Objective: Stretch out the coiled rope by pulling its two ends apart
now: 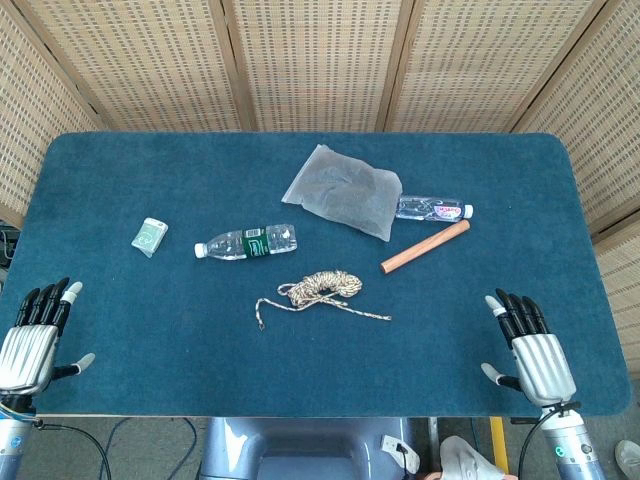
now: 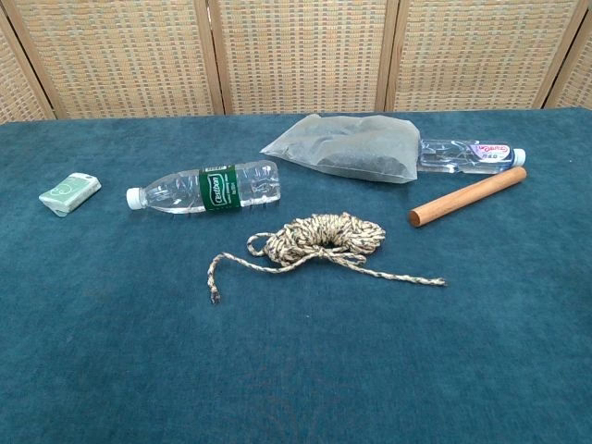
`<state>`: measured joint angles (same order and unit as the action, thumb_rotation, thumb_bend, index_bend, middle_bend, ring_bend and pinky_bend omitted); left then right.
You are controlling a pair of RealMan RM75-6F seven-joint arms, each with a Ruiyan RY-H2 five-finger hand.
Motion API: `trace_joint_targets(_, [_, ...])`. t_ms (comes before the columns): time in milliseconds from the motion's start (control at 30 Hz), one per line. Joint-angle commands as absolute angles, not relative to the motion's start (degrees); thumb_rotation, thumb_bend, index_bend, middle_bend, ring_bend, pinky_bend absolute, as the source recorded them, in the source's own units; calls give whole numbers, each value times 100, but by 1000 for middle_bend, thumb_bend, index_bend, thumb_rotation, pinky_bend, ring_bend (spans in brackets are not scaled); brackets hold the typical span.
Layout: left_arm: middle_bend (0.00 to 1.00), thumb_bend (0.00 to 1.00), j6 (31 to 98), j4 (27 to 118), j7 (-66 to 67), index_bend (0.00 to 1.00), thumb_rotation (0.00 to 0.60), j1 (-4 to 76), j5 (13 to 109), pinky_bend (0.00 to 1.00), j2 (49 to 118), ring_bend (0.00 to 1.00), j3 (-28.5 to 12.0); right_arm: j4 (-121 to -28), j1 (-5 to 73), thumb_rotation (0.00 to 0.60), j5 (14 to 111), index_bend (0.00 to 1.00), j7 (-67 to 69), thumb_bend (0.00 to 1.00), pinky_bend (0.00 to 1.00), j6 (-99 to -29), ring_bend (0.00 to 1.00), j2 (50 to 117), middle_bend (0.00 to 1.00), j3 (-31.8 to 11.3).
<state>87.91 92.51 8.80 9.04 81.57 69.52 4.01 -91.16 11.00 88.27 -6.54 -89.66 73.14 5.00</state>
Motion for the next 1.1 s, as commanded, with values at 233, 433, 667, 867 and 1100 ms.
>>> trace_joint_targets(233, [0,0,8852,9186,834,0,600,784,8380,0,6955,0,330,-9033,1172,600,9031,20,-324,0,0,-8682,0,7441,0,350])
trace_joint_targets(433, [0,0,8808,9164,924,0,600,767,8450,0,6982,0,267,-9281,1823,600,8847,138,60,0,0,-7628,0,7413,0,15])
trace_joint_targets(667, [0,0,8701,9108,1096,0,600,761,8408,0,7073,0,172,-9702,2692,600,7719,324,-524,161,0,-6371,0,7973,0,-759])
trace_joint_targets(867, [0,0,8636,9133,1093,0,600,745,8397,0,7065,0,110,-9312,3091,600,6554,426,-1798,246,0,-6109,0,8801,0,-1099])
trace_joint_targets(1100, [0,0,8527,9115,1126,0,600,739,8356,0,7061,0,59,-8916,3275,600,5957,441,-2407,300,0,-6061,0,9325,0,-1074])
